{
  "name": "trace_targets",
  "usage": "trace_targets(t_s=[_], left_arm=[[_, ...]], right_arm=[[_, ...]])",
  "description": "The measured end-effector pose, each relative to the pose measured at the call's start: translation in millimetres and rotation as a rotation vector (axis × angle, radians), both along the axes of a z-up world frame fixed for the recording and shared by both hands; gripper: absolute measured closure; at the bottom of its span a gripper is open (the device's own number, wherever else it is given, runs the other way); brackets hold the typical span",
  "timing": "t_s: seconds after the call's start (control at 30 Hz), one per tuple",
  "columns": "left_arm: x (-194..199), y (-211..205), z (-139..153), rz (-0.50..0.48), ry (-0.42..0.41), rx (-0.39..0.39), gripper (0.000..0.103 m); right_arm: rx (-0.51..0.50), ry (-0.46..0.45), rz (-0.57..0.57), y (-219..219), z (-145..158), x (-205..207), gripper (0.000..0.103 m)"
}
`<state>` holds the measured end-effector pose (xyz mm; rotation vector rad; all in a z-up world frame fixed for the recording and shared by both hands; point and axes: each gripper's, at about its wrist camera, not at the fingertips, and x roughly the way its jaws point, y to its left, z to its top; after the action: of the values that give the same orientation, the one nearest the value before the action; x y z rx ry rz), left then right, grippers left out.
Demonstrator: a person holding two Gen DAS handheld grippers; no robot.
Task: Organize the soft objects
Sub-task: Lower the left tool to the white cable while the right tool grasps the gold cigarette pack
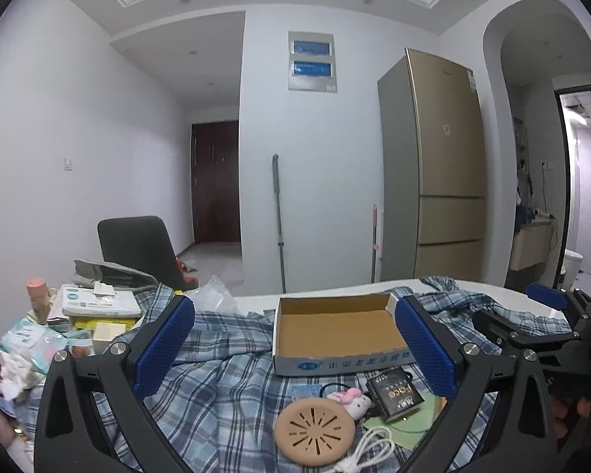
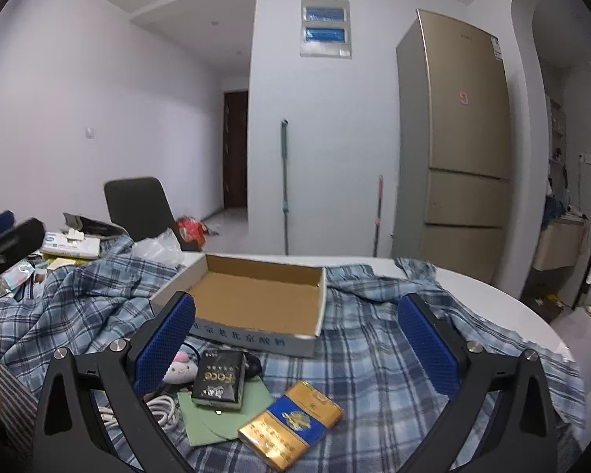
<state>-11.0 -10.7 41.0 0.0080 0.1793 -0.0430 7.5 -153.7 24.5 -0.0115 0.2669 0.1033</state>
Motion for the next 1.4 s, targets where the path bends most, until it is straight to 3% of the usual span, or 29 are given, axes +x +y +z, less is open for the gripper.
trace_targets(t_s=[0.17,0.33,0.5,0.6,0.67,0.87,0.97,1.23,1.3,1.4], left_arm=[[-2.1,5.0,8.1,-0.002,0.150,0.022,0.000],[-11.0,8.5,-3.3,-0.011,0.210,0.017,0.001],[-8.5,10.1,-27.4,-0.057,0.321,-0.020,0.014],[-4.7,7.9,-42.0,-0.059,0.362,-0.024,0.016],[-0.9,6.0,-50.7,-0.065,0.387,-0.014,0.022],[17.6,5.6,-66.2,-0.080,0.457,-0.038,0.023],[23.9,8.9,-69.5,-0.052,0.447,-0.053,0.023],[40.1,12.7,-86.1,-0.081,0.518,-0.080,0.023],[42.1,11.4,-88.8,-0.086,0.530,-0.077,0.023],[43.4,8.0,-93.2,-0.090,0.547,-0.059,0.023]], right_arm=[[0.080,0.133,-0.004,-16.5,16.7,-3.2,0.000],[0.169,0.302,0.016,-35.5,7.9,2.9,0.000],[0.152,0.384,-0.057,-46.2,-12.9,6.4,0.000],[0.185,0.451,-0.033,-44.4,-25.9,10.9,0.000],[0.190,0.489,-0.013,-38.6,-34.8,15.7,0.001],[0.207,0.578,0.013,-21.0,-57.4,40.1,0.015],[0.214,0.612,0.007,-15.0,-67.8,52.9,0.016],[0.212,0.689,-0.062,-10.7,-91.4,73.5,0.025],[0.214,0.705,-0.062,-11.1,-95.7,77.2,0.038],[0.201,0.721,-0.037,-5.8,-98.3,80.3,0.047]])
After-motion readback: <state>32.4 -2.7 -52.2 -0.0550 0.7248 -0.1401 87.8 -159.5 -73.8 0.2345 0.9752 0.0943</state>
